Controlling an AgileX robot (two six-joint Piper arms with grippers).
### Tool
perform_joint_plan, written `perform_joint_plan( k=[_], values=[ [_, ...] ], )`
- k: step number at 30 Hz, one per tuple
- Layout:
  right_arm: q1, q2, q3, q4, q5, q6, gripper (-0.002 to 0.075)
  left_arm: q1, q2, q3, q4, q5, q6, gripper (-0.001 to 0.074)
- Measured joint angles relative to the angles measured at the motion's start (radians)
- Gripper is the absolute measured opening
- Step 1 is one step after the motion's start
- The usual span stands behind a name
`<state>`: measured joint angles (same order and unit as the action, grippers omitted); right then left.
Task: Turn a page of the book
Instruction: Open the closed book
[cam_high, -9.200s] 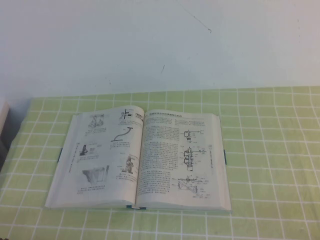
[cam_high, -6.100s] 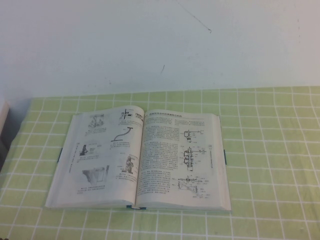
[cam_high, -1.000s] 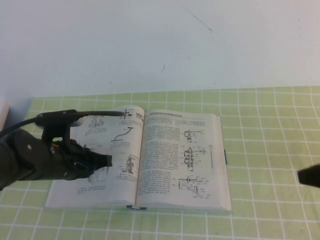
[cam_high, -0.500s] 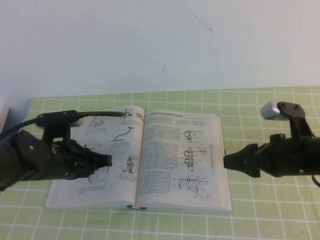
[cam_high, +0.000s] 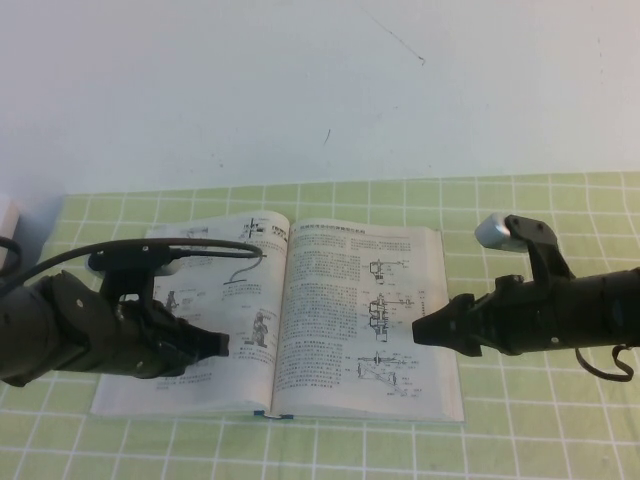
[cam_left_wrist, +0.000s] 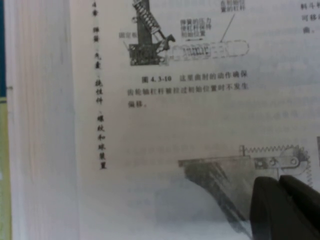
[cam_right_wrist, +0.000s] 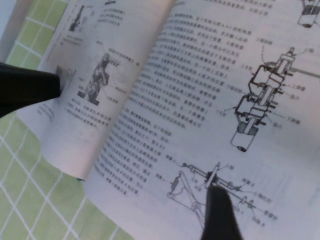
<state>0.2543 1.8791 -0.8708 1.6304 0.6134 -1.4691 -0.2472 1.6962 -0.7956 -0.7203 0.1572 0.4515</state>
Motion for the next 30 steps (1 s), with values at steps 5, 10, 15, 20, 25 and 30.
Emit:
perform_joint_plan(
  k=[5, 10, 15, 20, 25, 30],
  values=[
    [0.0, 0.004, -0.004, -0.019, -0.042, 0.011, 0.0419, 0.0, 0.007, 0.0, -0.008, 0.0, 0.0, -0.0004],
    [0.0, 0.034, -0.006, -0.02, -0.025, 0.019, 0.0419, 0.0, 0.007, 0.0, -0.013, 0.0, 0.0, -0.0004],
    [0.0, 0.076, -0.006, -0.023, -0.012, 0.021, 0.0419, 0.0, 0.011, -0.036, -0.021, 0.021, 0.0, -0.0004],
    [0.0, 0.083, -0.006, -0.023, -0.012, 0.021, 0.0419, 0.0, 0.011, -0.114, -0.023, 0.078, 0.022, -0.0004],
    [0.0, 0.083, -0.006, -0.023, -0.009, 0.021, 0.0419, 0.0, 0.011, -0.158, -0.029, 0.086, 0.033, -0.0004],
    [0.0, 0.083, -0.008, -0.023, -0.008, 0.021, 0.0419, 0.0, 0.041, -0.159, -0.049, 0.084, 0.033, -0.0004]
  ],
)
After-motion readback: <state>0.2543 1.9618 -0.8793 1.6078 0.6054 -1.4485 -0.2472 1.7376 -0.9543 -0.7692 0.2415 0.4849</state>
